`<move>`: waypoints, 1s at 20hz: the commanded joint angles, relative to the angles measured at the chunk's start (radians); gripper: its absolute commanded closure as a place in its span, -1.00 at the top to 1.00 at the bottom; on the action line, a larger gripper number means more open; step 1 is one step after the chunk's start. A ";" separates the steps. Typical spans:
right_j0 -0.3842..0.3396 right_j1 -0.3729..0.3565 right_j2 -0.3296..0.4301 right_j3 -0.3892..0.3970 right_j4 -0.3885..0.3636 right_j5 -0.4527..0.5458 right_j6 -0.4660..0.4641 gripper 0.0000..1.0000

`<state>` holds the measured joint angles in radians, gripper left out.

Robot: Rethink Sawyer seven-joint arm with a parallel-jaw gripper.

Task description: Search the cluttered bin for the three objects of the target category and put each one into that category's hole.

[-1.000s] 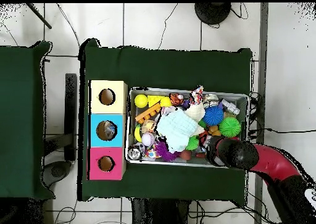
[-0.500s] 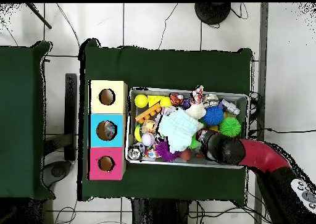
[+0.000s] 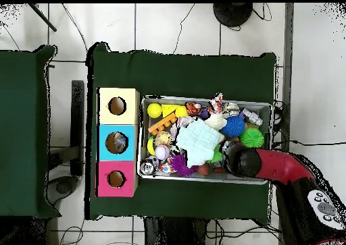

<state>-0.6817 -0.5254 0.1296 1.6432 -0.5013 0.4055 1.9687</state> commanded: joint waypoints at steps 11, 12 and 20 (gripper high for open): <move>0.066 0.028 -0.166 -0.043 0.250 0.142 0.210 1.00; 0.063 0.025 -0.172 -0.020 0.280 0.150 0.230 1.00; 0.105 0.012 -0.268 0.110 0.416 0.067 0.329 1.00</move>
<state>-0.6187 -0.5278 -0.0866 1.6498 -0.1913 0.4441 1.9691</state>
